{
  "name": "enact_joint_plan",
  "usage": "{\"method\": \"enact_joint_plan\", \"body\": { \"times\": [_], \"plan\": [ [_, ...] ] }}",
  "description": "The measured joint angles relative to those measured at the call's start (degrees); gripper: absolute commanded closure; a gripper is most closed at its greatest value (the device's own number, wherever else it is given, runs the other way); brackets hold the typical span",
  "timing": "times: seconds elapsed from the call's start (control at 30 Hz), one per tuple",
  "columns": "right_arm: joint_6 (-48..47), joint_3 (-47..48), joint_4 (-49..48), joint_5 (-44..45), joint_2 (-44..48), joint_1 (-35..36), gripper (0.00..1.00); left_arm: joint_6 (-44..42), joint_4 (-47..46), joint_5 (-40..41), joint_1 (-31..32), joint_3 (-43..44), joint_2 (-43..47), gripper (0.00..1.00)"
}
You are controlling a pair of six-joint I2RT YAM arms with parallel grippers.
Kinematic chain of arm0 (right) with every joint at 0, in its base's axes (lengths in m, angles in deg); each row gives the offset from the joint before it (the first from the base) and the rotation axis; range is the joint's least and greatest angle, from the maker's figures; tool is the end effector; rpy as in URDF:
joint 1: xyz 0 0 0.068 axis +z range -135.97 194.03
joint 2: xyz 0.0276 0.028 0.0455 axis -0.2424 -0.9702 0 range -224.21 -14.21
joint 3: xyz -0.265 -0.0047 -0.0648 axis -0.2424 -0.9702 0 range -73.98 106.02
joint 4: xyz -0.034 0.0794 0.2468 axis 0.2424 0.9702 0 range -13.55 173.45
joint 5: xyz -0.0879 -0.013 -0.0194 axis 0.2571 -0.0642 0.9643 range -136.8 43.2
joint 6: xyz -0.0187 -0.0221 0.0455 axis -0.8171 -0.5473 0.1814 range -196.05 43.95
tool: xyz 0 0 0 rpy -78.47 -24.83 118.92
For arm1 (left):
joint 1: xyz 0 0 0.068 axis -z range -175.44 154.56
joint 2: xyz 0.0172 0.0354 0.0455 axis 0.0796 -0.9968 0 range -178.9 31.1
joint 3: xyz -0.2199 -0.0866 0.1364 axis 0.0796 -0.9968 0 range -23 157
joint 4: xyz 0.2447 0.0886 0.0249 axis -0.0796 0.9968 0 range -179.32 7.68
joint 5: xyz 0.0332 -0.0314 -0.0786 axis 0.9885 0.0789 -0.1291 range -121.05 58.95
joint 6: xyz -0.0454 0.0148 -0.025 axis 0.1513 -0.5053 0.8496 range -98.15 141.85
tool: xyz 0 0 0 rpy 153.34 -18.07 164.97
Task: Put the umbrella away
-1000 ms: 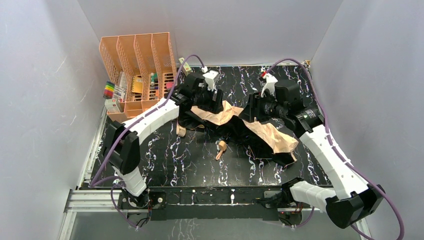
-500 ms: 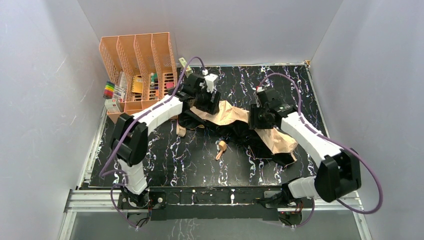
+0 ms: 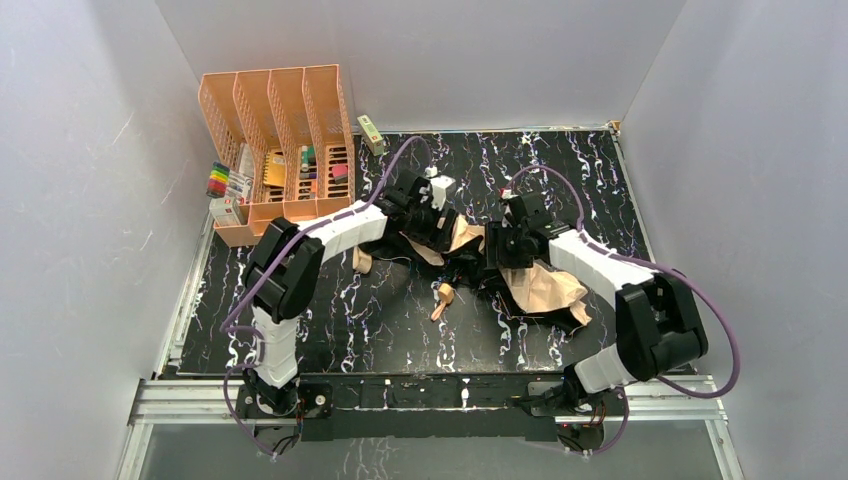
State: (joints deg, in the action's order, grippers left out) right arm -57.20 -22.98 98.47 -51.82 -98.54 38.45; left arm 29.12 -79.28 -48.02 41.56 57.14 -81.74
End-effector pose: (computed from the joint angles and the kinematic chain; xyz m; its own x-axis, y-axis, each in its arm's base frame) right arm 0.2663 0.1243 0.2016 -0.8566 -0.0355 -0.5148 -0.1906 0.9488 0.2518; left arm 0.3455 -0.2733 0.2017 -0.6322 0.3248 -0.7035 0.6722 0.6814 -0.2895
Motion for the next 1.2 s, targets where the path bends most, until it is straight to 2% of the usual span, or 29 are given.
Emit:
{"method": "enact_joint_plan", "body": {
  "times": [0.17, 0.3, 0.4, 0.5, 0.63, 0.77, 0.8, 0.97, 1.2],
  "plan": [
    [-0.8, 1.1, 3.3, 1.5, 7.6, 0.0, 0.30, -1.2, 2.9, 1.6, -0.4, 1.0, 2.1, 0.25],
    [-0.1, 3.7, 6.4, 8.0, 17.4, 0.0, 0.34, -2.3, 4.5, 2.4, -3.2, 3.7, 5.8, 0.25],
    [1.7, 5.3, 8.9, 16.0, 21.4, -0.3, 0.34, -2.7, 4.2, 3.6, -6.6, 5.8, 8.6, 0.28],
    [3.0, 5.5, 11.5, 22.9, 20.9, -1.9, 0.37, -2.6, 3.8, 5.7, -9.8, 7.5, 9.1, 0.35],
    [3.7, 5.4, 13.5, 28.2, 16.3, -6.2, 0.51, -2.3, 4.8, 9.6, -13.2, 10.2, 5.5, 0.43],
    [3.5, 4.0, 13.0, 29.2, 13.7, -12.4, 0.90, -2.6, 6.1, 13.0, -14.1, 12.7, -0.8, 0.51],
    [3.6, 3.1, 12.6, 29.0, 13.6, -14.6, 0.95, -2.8, 6.6, 13.6, -14.0, 13.1, -2.4, 0.53],
    [4.2, -1.7, 10.4, 26.8, 13.9, -24.3, 1.00, -3.6, 8.9, 16.8, -13.9, 14.2, -7.7, 0.68],
    [6.7, -9.3, 8.5, 22.3, 15.7, -31.7, 1.00, -4.7, 10.2, 20.2, -13.9, 16.3, -9.8, 0.78]
  ]
}}
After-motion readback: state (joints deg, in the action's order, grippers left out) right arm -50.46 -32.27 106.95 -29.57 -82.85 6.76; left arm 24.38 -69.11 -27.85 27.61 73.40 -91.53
